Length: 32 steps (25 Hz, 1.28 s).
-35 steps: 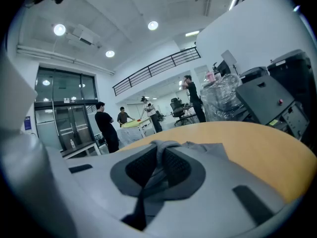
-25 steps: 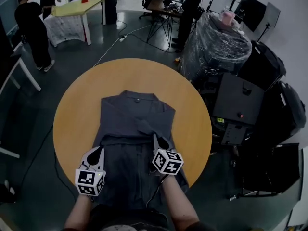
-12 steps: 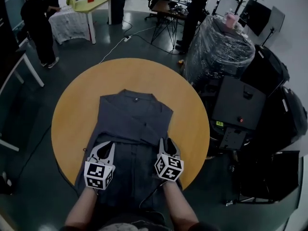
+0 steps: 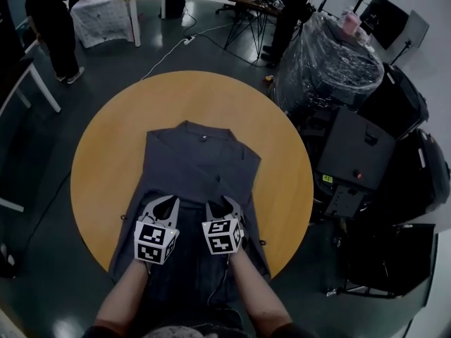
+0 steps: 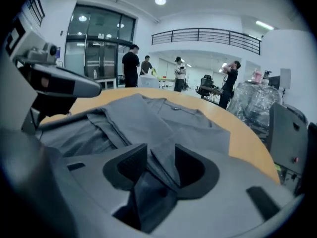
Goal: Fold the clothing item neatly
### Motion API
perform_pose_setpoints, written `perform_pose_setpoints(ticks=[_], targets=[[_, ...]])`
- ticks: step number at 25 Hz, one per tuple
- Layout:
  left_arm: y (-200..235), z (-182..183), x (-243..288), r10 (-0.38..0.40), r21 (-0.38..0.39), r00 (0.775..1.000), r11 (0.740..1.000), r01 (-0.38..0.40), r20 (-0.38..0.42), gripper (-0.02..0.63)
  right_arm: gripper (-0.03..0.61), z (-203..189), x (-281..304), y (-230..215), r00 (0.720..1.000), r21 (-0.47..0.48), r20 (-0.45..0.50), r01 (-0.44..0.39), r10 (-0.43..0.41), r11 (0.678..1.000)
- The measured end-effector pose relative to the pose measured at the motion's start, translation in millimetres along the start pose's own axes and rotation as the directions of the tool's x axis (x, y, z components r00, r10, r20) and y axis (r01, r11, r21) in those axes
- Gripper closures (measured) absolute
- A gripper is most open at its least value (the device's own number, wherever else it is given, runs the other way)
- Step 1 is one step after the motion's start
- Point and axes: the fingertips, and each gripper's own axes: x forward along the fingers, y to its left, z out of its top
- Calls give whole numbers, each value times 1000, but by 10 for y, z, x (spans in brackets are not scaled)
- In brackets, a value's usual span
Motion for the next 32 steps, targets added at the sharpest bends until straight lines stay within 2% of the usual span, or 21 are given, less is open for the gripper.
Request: perform_pose_setpoints(ticks=[3, 4, 5, 11, 15, 18, 25, 30, 32], targets=[[48, 10, 159, -15, -9, 1000, 1000, 15, -12, 606, 430, -25, 92, -104, 995, -31, -49, 86, -88, 996], [68, 9, 205, -20, -10, 1000, 1000, 19, -15, 606, 470, -5, 84, -160, 992, -34, -46, 118, -120, 992], [90, 4, 250, -24, -9, 1000, 1000, 24, -19, 606, 576, 21, 66, -217, 988, -36, -38, 146, -148, 989], [158, -68, 509, -43, -13, 998, 999, 42, -53, 606, 580, 291, -132, -635, 978, 0, 56, 201, -201, 980], [164, -135, 643, -50, -10, 996, 999, 49, -79, 606, 580, 576, -392, -1103, 950, 100, 151, 262, -275, 960], [157, -154, 685, -51, -23, 995, 999, 50, -86, 606, 580, 684, -558, -1370, 930, 140, 184, 297, -319, 945], [125, -223, 756, -49, -31, 993, 998, 46, -106, 606, 580, 317, -497, -1634, 928, 209, 101, 332, -358, 920], [109, -221, 739, -45, -30, 994, 999, 42, -100, 606, 580, 7, -182, -1720, 943, 209, 40, 316, -330, 926], [110, -202, 676, -39, -33, 995, 999, 36, -92, 606, 576, -86, -160, -1807, 936, 202, 13, 342, -352, 918]])
